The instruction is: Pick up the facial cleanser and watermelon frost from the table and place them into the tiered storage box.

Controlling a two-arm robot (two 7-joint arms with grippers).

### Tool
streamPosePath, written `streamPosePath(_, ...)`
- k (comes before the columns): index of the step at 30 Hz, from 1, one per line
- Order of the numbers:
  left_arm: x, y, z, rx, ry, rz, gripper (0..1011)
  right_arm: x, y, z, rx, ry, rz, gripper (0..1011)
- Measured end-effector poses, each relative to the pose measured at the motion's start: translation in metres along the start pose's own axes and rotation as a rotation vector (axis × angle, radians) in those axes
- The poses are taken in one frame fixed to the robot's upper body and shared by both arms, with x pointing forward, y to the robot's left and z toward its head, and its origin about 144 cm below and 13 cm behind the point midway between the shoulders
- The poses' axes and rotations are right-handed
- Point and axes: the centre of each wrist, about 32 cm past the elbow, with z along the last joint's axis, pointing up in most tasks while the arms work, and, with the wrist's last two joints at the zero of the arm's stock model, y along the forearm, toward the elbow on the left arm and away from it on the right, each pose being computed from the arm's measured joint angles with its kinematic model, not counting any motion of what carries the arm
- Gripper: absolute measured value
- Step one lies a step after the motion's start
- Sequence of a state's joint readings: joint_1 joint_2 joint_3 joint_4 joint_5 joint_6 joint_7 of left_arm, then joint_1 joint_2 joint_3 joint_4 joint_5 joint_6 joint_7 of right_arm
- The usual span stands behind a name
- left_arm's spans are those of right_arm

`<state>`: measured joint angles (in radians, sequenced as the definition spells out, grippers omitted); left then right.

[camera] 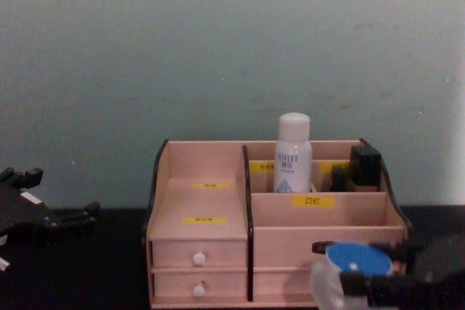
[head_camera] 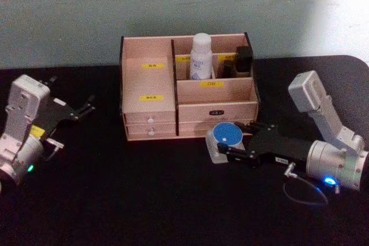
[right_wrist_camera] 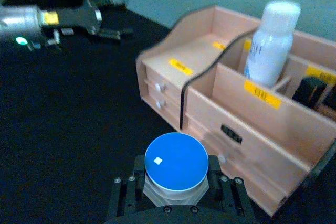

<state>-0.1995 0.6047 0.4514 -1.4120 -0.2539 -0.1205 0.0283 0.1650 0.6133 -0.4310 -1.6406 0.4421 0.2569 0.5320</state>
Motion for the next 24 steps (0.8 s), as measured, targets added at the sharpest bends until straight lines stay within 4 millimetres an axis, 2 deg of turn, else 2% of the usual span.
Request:
streamPosePath(8, 0.0, 0.0, 0.0, 0.0, 0.0, 0.0, 1001, 0.007, 0.003, 0.021, 0.059, -0.031, -0.001, 706)
streamPosePath(24, 0.0, 0.0, 0.0, 0.0, 0.0, 0.0, 1001, 0.028, 0.053, 0.065, 0.132, -0.068, -0.011, 706)
